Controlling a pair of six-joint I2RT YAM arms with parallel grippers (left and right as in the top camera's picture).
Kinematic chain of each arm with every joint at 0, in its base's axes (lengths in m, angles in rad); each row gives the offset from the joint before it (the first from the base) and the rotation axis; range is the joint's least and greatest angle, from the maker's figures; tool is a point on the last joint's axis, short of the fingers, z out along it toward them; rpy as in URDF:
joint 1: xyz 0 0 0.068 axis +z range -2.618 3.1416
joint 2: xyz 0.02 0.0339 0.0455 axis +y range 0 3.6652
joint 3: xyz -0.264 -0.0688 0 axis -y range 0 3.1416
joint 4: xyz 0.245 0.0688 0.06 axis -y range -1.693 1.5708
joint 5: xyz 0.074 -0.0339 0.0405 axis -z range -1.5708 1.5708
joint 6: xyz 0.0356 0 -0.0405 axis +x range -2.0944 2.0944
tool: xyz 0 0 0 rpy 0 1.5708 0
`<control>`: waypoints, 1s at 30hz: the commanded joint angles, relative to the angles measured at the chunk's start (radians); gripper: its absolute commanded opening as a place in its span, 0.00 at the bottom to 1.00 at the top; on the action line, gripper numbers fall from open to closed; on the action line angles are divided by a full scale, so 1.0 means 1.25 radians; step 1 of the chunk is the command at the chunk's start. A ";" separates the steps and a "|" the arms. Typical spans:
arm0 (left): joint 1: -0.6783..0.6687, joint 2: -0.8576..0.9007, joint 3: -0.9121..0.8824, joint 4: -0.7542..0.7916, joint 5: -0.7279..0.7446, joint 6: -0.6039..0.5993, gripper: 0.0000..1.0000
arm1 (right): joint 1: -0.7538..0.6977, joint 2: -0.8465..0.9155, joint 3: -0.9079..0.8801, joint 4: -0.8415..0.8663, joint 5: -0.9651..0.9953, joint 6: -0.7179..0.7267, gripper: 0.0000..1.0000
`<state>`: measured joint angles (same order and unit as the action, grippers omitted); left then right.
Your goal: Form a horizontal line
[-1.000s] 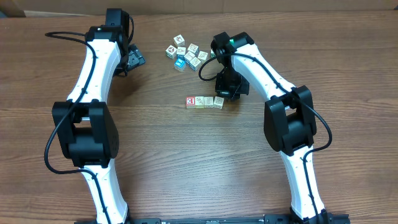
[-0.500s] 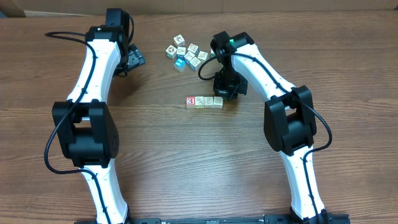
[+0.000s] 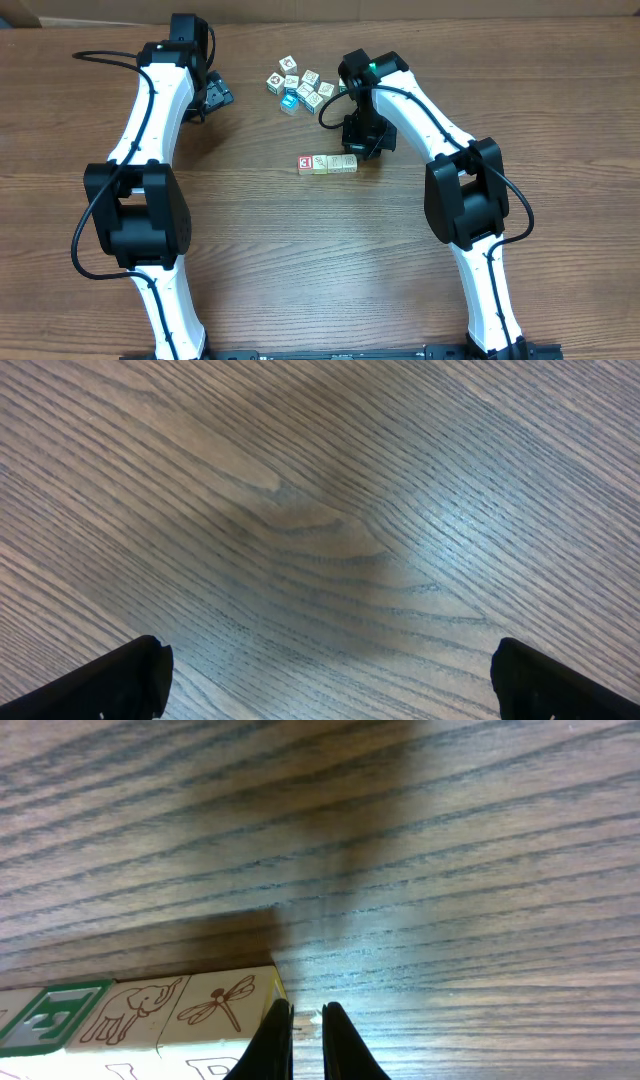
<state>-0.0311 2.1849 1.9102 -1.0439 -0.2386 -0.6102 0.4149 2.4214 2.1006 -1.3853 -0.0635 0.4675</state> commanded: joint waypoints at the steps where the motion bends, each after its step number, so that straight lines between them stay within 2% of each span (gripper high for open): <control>1: -0.003 0.014 0.018 0.002 0.003 0.004 1.00 | 0.004 -0.012 -0.006 0.005 0.014 0.007 0.08; 14: -0.003 0.014 0.018 0.002 0.003 0.004 1.00 | 0.003 -0.012 -0.006 -0.010 0.058 0.025 0.08; 30: -0.003 0.014 0.018 0.002 0.003 0.004 1.00 | 0.004 -0.012 -0.005 -0.049 0.007 0.024 0.08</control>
<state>-0.0311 2.1849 1.9102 -1.0439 -0.2386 -0.6102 0.4149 2.4214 2.1006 -1.4467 -0.0303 0.4927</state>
